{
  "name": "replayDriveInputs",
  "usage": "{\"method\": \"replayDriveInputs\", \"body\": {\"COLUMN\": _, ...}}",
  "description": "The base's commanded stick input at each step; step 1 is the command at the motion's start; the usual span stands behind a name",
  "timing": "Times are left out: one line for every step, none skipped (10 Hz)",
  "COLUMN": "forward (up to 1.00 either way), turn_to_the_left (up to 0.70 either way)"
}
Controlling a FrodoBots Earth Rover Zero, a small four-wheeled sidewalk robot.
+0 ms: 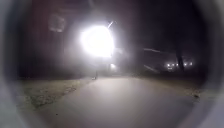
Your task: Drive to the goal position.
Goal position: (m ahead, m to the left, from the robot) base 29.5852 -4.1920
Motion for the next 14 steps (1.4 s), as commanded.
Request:
{"method": "replayDriveInputs", "body": {"forward": 0.42, "turn_to_the_left": 0.0}}
{"method": "replayDriveInputs", "body": {"forward": 1.0, "turn_to_the_left": 0.0}}
{"method": "replayDriveInputs", "body": {"forward": 1.0, "turn_to_the_left": 0.0}}
{"method": "replayDriveInputs", "body": {"forward": 1.0, "turn_to_the_left": 0.0}}
{"method": "replayDriveInputs", "body": {"forward": 1.0, "turn_to_the_left": 0.0}}
{"method": "replayDriveInputs", "body": {"forward": 1.0, "turn_to_the_left": 0.0}}
{"method": "replayDriveInputs", "body": {"forward": 1.0, "turn_to_the_left": 0.0}}
{"method": "replayDriveInputs", "body": {"forward": 1.0, "turn_to_the_left": 0.0}}
{"method": "replayDriveInputs", "body": {"forward": 1.0, "turn_to_the_left": 0.0}}
{"method": "replayDriveInputs", "body": {"forward": 1.0, "turn_to_the_left": 0.0}}
{"method": "replayDriveInputs", "body": {"forward": 1.0, "turn_to_the_left": 0.0}}
{"method": "replayDriveInputs", "body": {"forward": 1.0, "turn_to_the_left": 0.0}}
{"method": "replayDriveInputs", "body": {"forward": 1.0, "turn_to_the_left": 0.0}}
{"method": "replayDriveInputs", "body": {"forward": 1.0, "turn_to_the_left": 0.0}}
